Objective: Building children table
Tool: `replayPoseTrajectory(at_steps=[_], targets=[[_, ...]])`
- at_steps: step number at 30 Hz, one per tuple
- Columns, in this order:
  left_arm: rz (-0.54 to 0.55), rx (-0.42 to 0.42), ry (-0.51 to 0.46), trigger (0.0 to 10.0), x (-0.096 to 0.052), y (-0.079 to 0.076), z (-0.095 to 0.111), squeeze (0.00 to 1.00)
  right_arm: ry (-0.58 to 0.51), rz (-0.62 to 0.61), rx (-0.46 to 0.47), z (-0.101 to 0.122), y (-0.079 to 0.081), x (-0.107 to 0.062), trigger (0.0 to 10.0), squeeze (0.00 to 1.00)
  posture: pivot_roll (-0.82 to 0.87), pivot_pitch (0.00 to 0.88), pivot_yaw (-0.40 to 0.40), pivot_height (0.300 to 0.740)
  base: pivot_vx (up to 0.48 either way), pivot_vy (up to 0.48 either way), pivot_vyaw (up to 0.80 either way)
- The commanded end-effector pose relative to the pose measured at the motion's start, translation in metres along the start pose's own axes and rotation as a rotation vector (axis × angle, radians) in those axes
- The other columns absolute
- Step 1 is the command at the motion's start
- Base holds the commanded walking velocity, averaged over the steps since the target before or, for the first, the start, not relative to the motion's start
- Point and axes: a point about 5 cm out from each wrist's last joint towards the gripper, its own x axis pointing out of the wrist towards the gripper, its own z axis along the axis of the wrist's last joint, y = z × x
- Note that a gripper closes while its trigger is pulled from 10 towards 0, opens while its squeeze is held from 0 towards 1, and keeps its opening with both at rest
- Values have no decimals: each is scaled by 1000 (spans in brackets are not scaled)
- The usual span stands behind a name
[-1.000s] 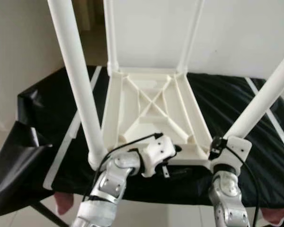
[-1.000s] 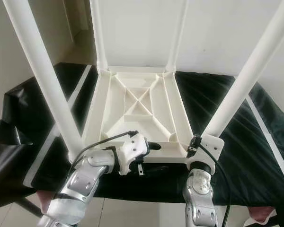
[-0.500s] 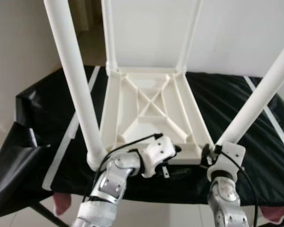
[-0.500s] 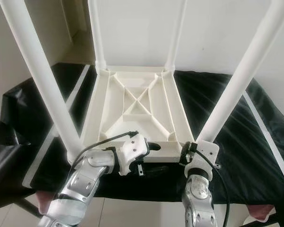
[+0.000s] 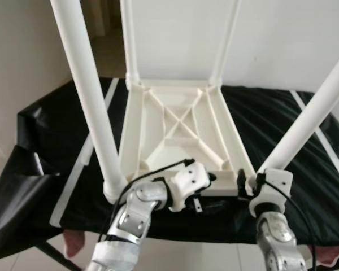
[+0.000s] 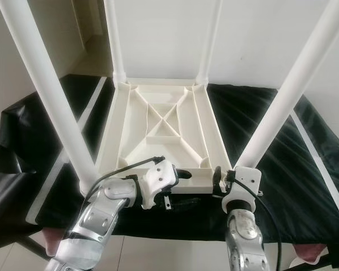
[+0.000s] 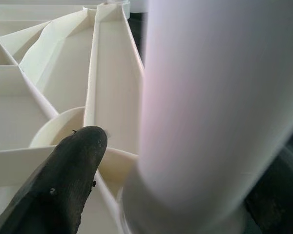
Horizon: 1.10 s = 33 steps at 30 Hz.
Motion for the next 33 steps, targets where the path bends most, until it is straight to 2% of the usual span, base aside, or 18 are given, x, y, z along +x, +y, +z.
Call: replayPoseTrajectory(at_steps=[1, 4, 9, 15, 17, 20, 23, 31, 32, 33], targets=[[187, -7, 6, 10000, -4, 6, -5, 0, -21, 35, 6, 2, -4, -1, 10000, 0, -31, 0, -35, 740, 0, 0, 0], [156, 22, 5, 10000, -5, 2, -8, 0, -40, 117, -14, 5, -9, -2, 10000, 0, -36, 0, -30, 740, 0, 0, 0], [86, 10, -27, 10000, -5, -2, -4, 0, -60, 203, -45, 9, -19, -1, 10000, 0, -40, 0, -32, 740, 0, 0, 0], [95, 19, -32, 10000, -5, 1, -2, 0, -65, 288, -75, 12, -31, 8, 10000, 0, -38, 0, -34, 740, 0, 0, 0], [98, 27, -37, 10000, -3, 3, -1, 0, -62, 351, -93, 13, -37, 13, 10000, 0, -36, 0, -32, 740, 0, 0, 0], [98, 28, -38, 10000, -4, 3, -1, 0, -60, 364, -93, 13, -37, 13, 10000, 0, -31, 0, -28, 740, 0, 0, 0], [98, 39, -36, 10000, -5, 5, 0, 0, -38, 455, -117, 11, -38, 18, 10000, 0, -25, 0, -22, 740, 0, 0, 0], [98, 48, -35, 10000, -6, 7, 2, 0, -17, 541, -148, 8, -33, 26, 9922, 0, -27, 0, -11, 740, 0, 0, 0], [95, 51, -36, 10000, -5, 7, 2, 0, -21, 555, -157, 8, -31, 28, 4784, 0, -26, 0, -11, 740, 0, 0, 0], [93, 53, -37, 10000, -5, 7, 3, 0, -25, 562, -162, 9, -30, 29, 4784, 0, -26, 0, -11, 740, 0, 0, 0]])
